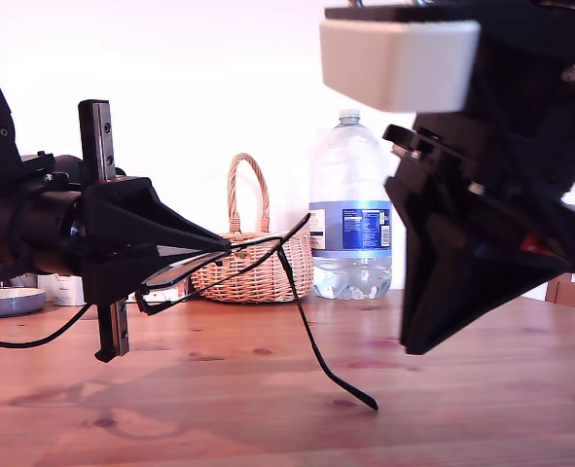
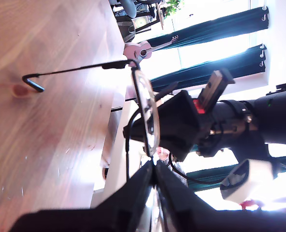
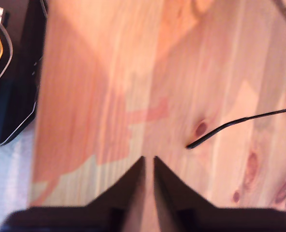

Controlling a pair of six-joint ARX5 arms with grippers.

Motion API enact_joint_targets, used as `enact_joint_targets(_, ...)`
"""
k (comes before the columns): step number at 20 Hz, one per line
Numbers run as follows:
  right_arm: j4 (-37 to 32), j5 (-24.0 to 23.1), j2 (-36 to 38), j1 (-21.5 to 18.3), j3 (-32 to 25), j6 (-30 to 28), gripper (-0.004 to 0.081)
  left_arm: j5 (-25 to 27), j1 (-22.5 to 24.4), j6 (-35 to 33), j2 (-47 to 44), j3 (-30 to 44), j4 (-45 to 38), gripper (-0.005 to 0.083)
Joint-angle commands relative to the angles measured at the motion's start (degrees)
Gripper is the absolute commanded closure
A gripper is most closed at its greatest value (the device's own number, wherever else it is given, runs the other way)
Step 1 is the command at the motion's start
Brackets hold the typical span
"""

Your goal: Pick up the glasses and open them, then place them back on the table

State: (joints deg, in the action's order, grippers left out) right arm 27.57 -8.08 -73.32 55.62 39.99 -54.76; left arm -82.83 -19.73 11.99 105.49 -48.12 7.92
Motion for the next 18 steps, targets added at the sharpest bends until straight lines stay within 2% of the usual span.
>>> enact_joint_targets(1,-0.83,0.20,-0.44,0.31,0.00,2.27,0.0681,-0.22,0.37,-0.46,1.03,-0.13,-0.31,0.0795)
enact_joint_targets(4,-2.36,0.74,-0.31,0.28,0.46,11.82,0.0639,-1.66,1.25,-0.42,1.03,-0.13,-0.55,0.0795)
enact_joint_targets(6,-4.07,2.14,0.15,0.00,1.73,21.22,0.0577,-3.34,1.90,-0.42,1.03,-0.13,-0.70,0.0795)
enact_joint_targets(8,-4.35,3.78,0.83,-0.20,3.61,26.03,0.0565,-4.70,1.99,-0.42,1.03,-0.15,-0.92,0.0795)
enact_joint_targets(10,-3.89,5.09,2.08,-0.20,5.51,26.43,0.0565,-6.40,1.99,-0.42,1.03,-0.13,-1.88,0.0795)
enact_joint_targets(13,-4.02,5.03,4.66,-0.20,6.45,23.17,0.0565,-12.55,1.99,-1.79,1.05,-0.13,-3.56,0.0795)
enact_joint_targets(16,-3.02,4.46,6.29,-0.20,6.49,17.77,0.0565,-13.29,1.99,-4.07,1.29,-0.13,-3.67,0.0795)
enact_joint_targets(18,-2.82,3.96,6.54,-0.20,6.49,16.92,0.0565,-13.31,1.99,-5.09,1.95,-0.13,-3.61,0.0795)
